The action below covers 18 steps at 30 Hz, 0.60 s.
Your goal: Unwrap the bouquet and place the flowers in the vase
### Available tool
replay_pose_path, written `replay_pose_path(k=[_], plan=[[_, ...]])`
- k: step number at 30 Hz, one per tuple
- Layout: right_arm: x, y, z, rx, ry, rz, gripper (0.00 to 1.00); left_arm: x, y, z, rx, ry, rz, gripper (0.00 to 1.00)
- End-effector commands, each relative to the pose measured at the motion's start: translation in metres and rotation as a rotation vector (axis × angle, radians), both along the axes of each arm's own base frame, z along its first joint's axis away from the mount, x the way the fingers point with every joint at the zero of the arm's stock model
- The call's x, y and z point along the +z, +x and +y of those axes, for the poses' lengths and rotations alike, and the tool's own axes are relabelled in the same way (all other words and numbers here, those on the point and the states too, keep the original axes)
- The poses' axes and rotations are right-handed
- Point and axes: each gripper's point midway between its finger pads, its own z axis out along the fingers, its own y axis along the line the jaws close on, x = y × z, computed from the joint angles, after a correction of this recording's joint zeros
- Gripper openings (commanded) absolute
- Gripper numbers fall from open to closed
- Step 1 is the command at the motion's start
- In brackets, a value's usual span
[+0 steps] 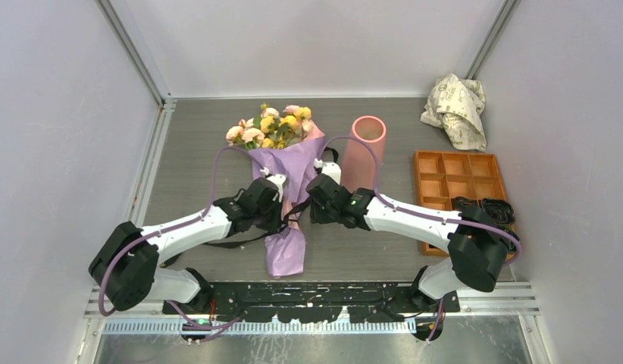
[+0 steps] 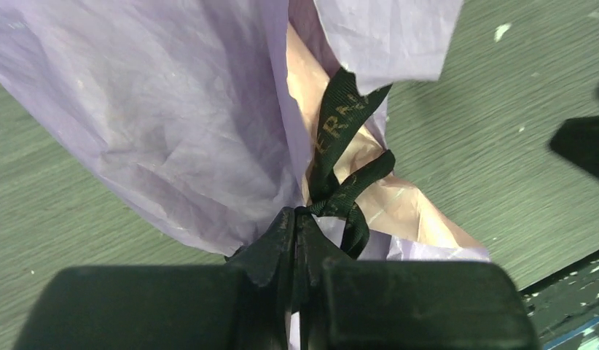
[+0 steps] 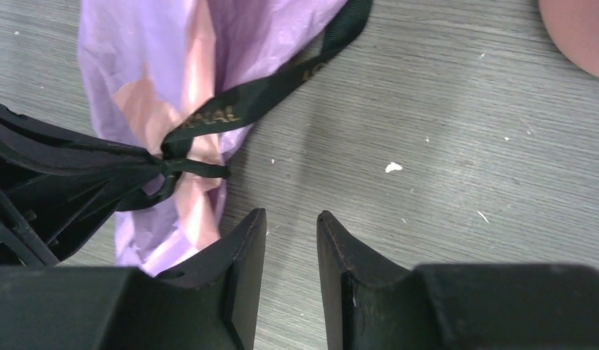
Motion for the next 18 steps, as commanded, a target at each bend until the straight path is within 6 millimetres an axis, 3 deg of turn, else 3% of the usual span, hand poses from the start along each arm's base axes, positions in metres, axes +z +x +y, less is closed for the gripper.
replay_pose_path(k=[1, 6, 11, 18], plan=[[0.016, 0.005, 0.018, 0.023, 0.089, -0.037, 0.37, 0.06, 0.025, -0.022, 0.024, -0.126, -0.139, 0.04], [0.018, 0.008, 0.032, 0.058, 0.116, -0.039, 0.35, 0.086, 0.023, -0.019, 0.035, -0.17, -0.177, 0.04], [0.014, 0.013, 0.045, 0.09, 0.115, -0.034, 0.33, 0.079, 0.018, -0.01, 0.064, -0.162, -0.171, 0.04], [0.007, 0.024, 0.06, 0.099, 0.113, -0.045, 0.33, 0.075, 0.015, -0.013, 0.066, -0.187, -0.157, 0.04]])
